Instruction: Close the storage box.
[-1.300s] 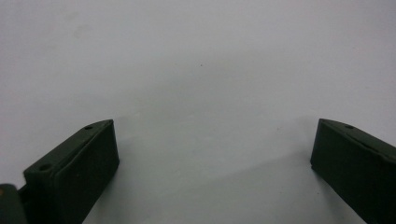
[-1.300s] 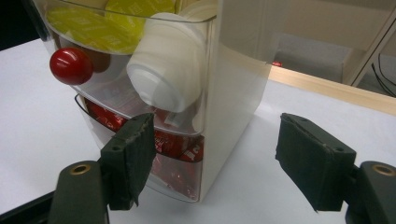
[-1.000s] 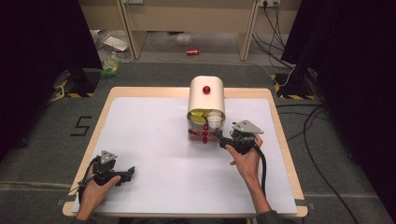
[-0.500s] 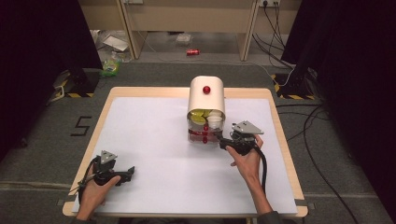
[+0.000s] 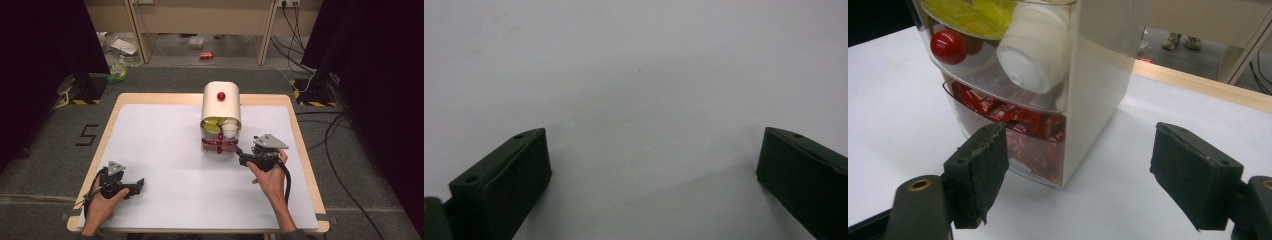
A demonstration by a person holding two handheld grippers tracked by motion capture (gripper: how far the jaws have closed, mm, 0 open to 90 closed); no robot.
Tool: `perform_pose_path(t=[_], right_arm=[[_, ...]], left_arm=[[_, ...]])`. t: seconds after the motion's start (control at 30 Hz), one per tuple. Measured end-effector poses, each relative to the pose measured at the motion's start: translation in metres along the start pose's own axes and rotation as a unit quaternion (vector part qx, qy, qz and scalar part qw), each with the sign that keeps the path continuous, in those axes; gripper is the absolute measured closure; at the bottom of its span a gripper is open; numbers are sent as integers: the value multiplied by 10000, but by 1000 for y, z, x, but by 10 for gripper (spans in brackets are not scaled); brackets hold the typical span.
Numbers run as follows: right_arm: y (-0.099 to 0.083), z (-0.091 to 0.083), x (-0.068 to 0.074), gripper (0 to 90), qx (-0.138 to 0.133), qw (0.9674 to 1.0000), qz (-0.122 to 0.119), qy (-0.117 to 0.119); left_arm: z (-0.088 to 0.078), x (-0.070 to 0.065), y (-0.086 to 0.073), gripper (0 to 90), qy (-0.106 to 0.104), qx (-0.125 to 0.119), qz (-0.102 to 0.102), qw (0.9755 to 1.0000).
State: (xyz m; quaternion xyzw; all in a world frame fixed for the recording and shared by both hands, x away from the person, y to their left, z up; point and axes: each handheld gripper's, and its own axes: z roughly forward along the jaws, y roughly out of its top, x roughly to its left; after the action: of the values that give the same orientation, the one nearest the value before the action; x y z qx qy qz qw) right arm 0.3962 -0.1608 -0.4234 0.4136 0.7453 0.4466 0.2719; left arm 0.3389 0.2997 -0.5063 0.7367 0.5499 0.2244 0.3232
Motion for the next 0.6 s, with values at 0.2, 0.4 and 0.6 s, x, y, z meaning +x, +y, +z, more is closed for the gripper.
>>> perform_pose_path(t=[0.2,0.4,0.6], right_arm=[[-4,-3,-1,213,71,10000,8,18],[-6,-9,1,212,90,9999,-43,88],[-10,-17,1,207,56,9999,-2,85]], left_arm=[[0,0,0,0,0,1,1,10000],[0,0,0,0,0,2,3,10000],[0,0,0,0,1,0,2,10000]])
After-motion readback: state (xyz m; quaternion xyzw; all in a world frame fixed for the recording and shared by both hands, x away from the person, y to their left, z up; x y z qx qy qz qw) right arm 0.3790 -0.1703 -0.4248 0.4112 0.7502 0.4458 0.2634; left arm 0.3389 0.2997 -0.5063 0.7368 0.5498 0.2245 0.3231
